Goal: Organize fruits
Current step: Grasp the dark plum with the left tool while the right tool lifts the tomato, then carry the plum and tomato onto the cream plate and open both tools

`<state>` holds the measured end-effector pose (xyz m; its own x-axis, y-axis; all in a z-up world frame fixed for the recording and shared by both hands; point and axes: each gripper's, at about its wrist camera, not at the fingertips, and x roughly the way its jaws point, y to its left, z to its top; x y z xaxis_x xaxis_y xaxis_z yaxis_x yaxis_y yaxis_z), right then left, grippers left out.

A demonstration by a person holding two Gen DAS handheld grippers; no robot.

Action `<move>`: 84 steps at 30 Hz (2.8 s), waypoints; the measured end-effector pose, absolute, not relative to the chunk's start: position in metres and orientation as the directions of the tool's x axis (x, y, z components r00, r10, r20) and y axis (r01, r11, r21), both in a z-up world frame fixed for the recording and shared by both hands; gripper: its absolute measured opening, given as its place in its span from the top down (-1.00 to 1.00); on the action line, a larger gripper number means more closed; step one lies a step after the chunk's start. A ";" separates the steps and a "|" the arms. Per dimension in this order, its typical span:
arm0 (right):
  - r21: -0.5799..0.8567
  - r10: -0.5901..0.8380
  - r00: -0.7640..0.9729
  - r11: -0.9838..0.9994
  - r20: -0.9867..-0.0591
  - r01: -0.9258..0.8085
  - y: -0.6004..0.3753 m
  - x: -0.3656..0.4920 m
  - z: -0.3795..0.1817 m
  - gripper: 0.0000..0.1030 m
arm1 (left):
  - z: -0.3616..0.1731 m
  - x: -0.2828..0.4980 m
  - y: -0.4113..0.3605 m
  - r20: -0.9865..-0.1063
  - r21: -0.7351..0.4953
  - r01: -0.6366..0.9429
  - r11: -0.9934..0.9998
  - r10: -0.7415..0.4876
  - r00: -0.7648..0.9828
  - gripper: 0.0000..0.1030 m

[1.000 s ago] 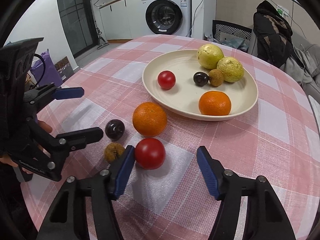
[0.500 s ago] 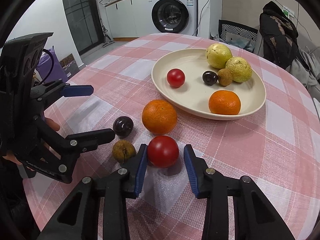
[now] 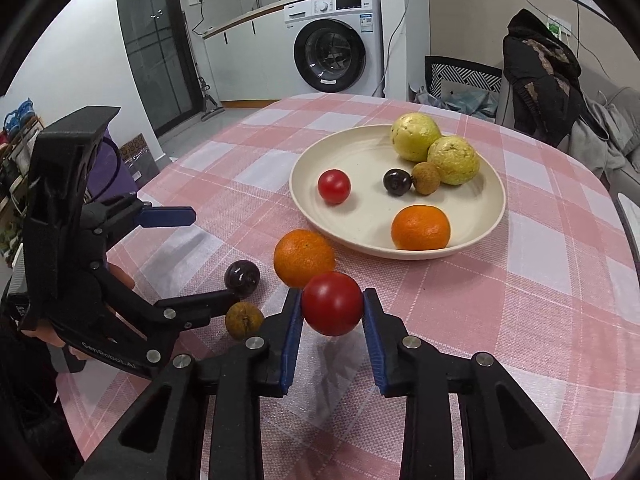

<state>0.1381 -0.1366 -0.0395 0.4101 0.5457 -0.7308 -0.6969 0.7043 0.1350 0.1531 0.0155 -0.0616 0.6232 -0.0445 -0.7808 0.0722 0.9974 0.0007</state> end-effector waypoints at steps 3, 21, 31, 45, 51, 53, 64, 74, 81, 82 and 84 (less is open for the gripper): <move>0.140 0.546 0.412 0.708 -0.729 -0.692 -0.139 0.140 -0.038 0.41 | -0.062 0.157 0.014 -0.784 0.005 0.078 0.997 -0.044 0.619 -0.99; 0.156 0.554 0.423 0.719 -0.717 -0.677 -0.146 0.144 -0.034 0.41 | -0.063 0.162 0.000 -0.790 -0.075 0.204 0.976 -0.183 0.586 0.38; 0.161 0.556 0.438 0.729 -0.707 -0.665 -0.150 0.147 -0.033 0.41 | -0.052 0.154 -0.001 -0.753 -0.083 0.211 0.974 -0.200 0.627 0.57; 0.193 0.556 0.515 0.779 -0.652 -0.597 -0.167 0.164 -0.013 0.41 | -0.020 0.154 0.000 -0.680 -0.061 0.191 0.980 -0.181 0.711 0.57; 0.219 0.559 0.533 0.792 -0.635 -0.569 -0.171 0.174 -0.003 0.41 | -0.013 0.161 -0.010 -0.663 -0.060 0.206 0.977 -0.193 0.723 0.57; 0.230 0.562 0.537 0.795 -0.630 -0.562 -0.173 0.177 0.000 0.41 | -0.010 0.164 -0.011 -0.655 -0.063 0.203 0.977 -0.194 0.730 0.57; 0.243 0.556 0.566 0.810 -0.608 -0.534 -0.174 0.193 0.013 0.41 | 0.009 0.184 -0.011 -0.604 -0.105 0.180 0.978 -0.206 0.770 0.57; 0.259 0.531 0.572 0.833 -0.625 -0.489 -0.177 0.216 0.003 0.41 | 0.007 0.209 -0.019 -0.601 -0.090 0.170 0.981 -0.189 0.777 0.57; 0.278 0.516 0.554 0.844 -0.653 -0.458 -0.176 0.226 -0.017 0.41 | -0.014 0.223 -0.015 -0.629 -0.096 0.141 0.985 -0.169 0.759 0.56; 0.281 0.512 0.556 0.848 -0.654 -0.450 -0.177 0.228 -0.019 0.41 | -0.015 0.224 -0.015 -0.630 -0.095 0.143 0.985 -0.171 0.758 0.56; 0.291 0.509 0.555 0.852 -0.658 -0.435 -0.179 0.233 -0.023 0.41 | -0.019 0.226 -0.015 -0.634 -0.097 0.147 0.984 -0.175 0.753 0.56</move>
